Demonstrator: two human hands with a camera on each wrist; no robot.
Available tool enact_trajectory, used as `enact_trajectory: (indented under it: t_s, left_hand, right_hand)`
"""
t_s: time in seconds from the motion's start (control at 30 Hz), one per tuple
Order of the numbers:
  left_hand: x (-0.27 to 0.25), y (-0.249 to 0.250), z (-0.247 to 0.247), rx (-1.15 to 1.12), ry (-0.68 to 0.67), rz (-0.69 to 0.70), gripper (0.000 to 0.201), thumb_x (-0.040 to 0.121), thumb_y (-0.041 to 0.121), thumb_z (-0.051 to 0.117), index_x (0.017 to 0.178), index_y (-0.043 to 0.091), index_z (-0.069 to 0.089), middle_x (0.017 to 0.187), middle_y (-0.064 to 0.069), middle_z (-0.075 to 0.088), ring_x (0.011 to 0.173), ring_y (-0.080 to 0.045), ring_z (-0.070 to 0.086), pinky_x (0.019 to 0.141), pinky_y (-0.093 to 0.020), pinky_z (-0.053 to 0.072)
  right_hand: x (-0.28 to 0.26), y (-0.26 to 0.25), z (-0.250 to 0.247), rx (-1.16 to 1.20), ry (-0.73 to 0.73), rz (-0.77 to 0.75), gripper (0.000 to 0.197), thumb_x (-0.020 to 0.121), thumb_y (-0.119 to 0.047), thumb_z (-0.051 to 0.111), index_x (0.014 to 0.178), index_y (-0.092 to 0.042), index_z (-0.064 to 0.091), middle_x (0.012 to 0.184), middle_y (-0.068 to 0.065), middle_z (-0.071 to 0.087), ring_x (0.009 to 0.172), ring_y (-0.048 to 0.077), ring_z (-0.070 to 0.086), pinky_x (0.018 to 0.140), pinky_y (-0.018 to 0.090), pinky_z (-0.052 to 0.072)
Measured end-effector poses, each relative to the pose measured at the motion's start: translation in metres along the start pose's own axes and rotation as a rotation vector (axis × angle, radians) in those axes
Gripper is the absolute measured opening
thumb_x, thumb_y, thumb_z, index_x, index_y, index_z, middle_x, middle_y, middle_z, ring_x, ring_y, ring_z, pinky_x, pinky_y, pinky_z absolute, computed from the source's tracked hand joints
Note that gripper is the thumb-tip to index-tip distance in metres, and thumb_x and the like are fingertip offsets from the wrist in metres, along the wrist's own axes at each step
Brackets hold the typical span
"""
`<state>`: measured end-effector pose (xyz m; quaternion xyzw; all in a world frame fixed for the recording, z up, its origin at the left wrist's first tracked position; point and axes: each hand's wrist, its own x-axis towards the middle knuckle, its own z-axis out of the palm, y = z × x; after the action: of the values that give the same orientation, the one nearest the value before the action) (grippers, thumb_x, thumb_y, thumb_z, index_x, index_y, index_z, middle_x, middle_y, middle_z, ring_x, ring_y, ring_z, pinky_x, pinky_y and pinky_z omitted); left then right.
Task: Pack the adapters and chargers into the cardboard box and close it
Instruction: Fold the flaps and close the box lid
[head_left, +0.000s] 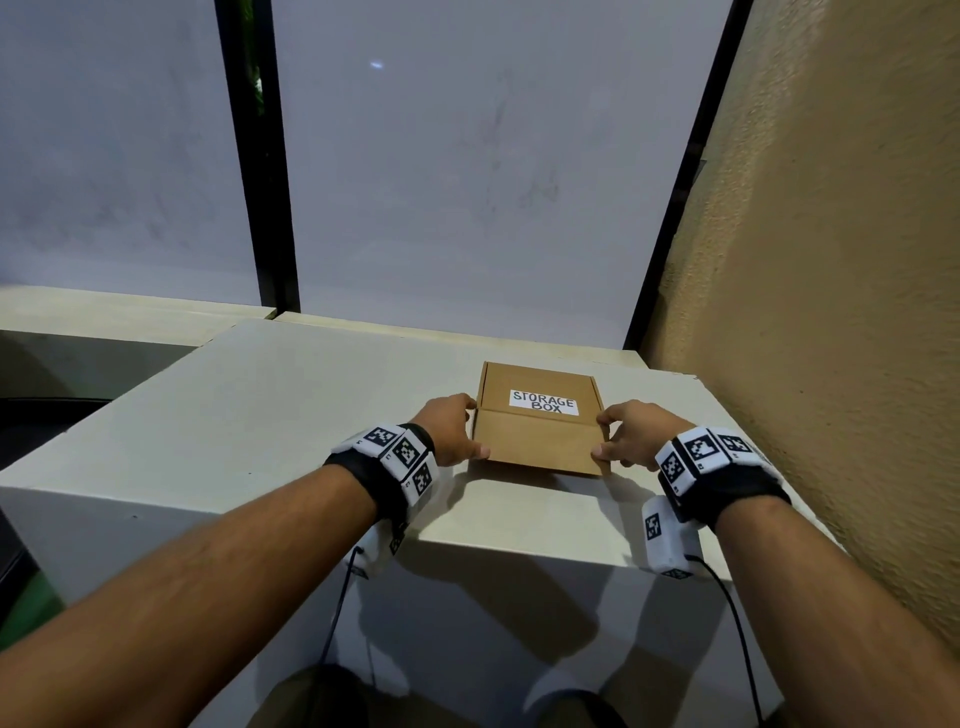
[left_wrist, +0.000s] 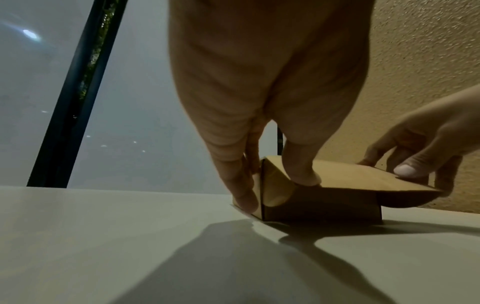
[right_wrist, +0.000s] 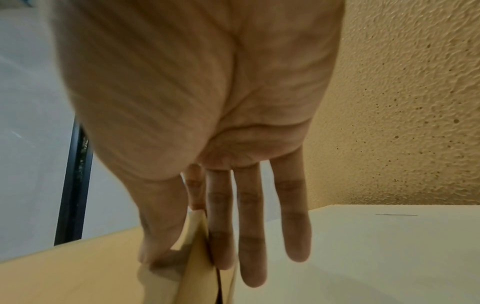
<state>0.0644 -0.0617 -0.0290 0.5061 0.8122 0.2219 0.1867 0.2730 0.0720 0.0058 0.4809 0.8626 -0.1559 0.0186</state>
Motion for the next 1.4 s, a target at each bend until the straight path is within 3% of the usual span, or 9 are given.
enact_trajectory:
  t_s: [0.1, 0.17, 0.33, 0.47, 0.67, 0.83, 1.0, 1.17, 1.4]
  left_hand:
    - [0.003, 0.002, -0.001, 0.08, 0.034, 0.093, 0.088, 0.074, 0.025, 0.08, 0.147, 0.019, 0.031, 0.15, -0.006, 0.035, 0.133, -0.025, 0.041, 0.112, -0.037, 0.034]
    - [0.003, 0.004, -0.004, 0.163, 0.037, 0.157, 0.083, 0.074, 0.024, 0.08, 0.145, 0.02, 0.037, 0.156, -0.001, 0.026, 0.14, -0.023, 0.03, 0.115, -0.037, 0.027]
    - [0.006, 0.01, -0.015, 0.358, 0.018, 0.181, 0.079, 0.07, 0.033, 0.082, 0.139, 0.024, 0.045, 0.147, 0.006, 0.043, 0.133, -0.021, 0.041, 0.104, -0.041, 0.041]
    - [0.011, 0.013, -0.023, 0.421, -0.031, 0.185, 0.078, 0.066, 0.035, 0.085, 0.135, 0.026, 0.049, 0.141, 0.003, 0.05, 0.125, -0.023, 0.049, 0.096, -0.041, 0.047]
    - [0.019, 0.021, -0.032, 0.507, -0.065, 0.201, 0.076, 0.066, 0.036, 0.085, 0.133, 0.025, 0.052, 0.132, -0.001, 0.055, 0.118, -0.025, 0.054, 0.091, -0.038, 0.046]
    - [0.022, 0.022, -0.031, 0.506, -0.064, 0.238, 0.072, 0.061, 0.036, 0.088, 0.124, 0.021, 0.057, 0.125, 0.001, 0.053, 0.111, -0.022, 0.054, 0.085, -0.035, 0.048]
    - [0.026, 0.012, -0.03, 0.42, -0.074, 0.266, 0.07, 0.057, 0.032, 0.09, 0.118, 0.017, 0.058, 0.128, 0.002, 0.048, 0.115, -0.021, 0.051, 0.095, -0.037, 0.047]
    - [0.033, 0.0, -0.027, 0.347, -0.073, 0.272, 0.078, 0.059, 0.034, 0.089, 0.124, 0.022, 0.049, 0.128, 0.004, 0.053, 0.116, -0.02, 0.051, 0.097, -0.038, 0.045]
    - [0.044, -0.008, -0.028, 0.394, -0.127, 0.296, 0.1, 0.06, 0.048, 0.085, 0.144, 0.034, 0.033, 0.135, 0.008, 0.037, 0.125, -0.018, 0.044, 0.102, -0.04, 0.044]
  right_hand:
    - [0.003, 0.004, -0.003, -0.049, 0.019, -0.013, 0.058, 0.082, -0.032, 0.077, 0.134, -0.019, 0.055, 0.121, 0.005, 0.066, 0.109, 0.022, 0.061, 0.087, 0.03, 0.047]
    - [0.004, 0.008, -0.002, -0.073, 0.039, -0.018, 0.06, 0.079, -0.031, 0.08, 0.132, -0.021, 0.054, 0.125, 0.005, 0.063, 0.113, 0.023, 0.058, 0.093, 0.032, 0.045]
    - [0.009, 0.006, -0.001, -0.139, 0.04, -0.048, 0.079, 0.071, -0.031, 0.086, 0.136, -0.018, 0.042, 0.132, 0.008, 0.056, 0.116, 0.025, 0.055, 0.089, 0.031, 0.042]
    - [0.016, 0.0, -0.003, -0.199, -0.006, -0.09, 0.105, 0.064, -0.034, 0.09, 0.147, -0.016, 0.03, 0.141, 0.008, 0.05, 0.125, 0.029, 0.051, 0.1, 0.035, 0.04]
    - [0.021, 0.0, -0.01, -0.264, -0.104, -0.146, 0.106, 0.072, -0.038, 0.085, 0.154, -0.023, 0.019, 0.152, 0.002, 0.04, 0.132, 0.026, 0.047, 0.106, 0.035, 0.036]
    - [0.027, 0.007, -0.016, -0.209, -0.099, -0.155, 0.106, 0.069, -0.031, 0.088, 0.154, -0.029, 0.025, 0.155, -0.002, 0.036, 0.131, 0.021, 0.049, 0.105, 0.033, 0.038]
    - [0.036, 0.002, -0.007, -0.225, -0.072, -0.167, 0.107, 0.062, -0.033, 0.091, 0.147, -0.022, 0.028, 0.149, 0.001, 0.034, 0.128, 0.025, 0.048, 0.104, 0.038, 0.04]
    - [0.042, 0.008, -0.004, -0.166, -0.069, -0.144, 0.126, 0.062, -0.031, 0.092, 0.154, -0.019, 0.007, 0.152, 0.006, 0.037, 0.131, 0.028, 0.047, 0.109, 0.038, 0.036]
    - [0.047, 0.013, -0.004, -0.253, -0.084, -0.211, 0.124, 0.067, -0.042, 0.087, 0.157, -0.014, 0.007, 0.162, 0.001, 0.011, 0.143, 0.021, 0.032, 0.113, 0.027, 0.027]
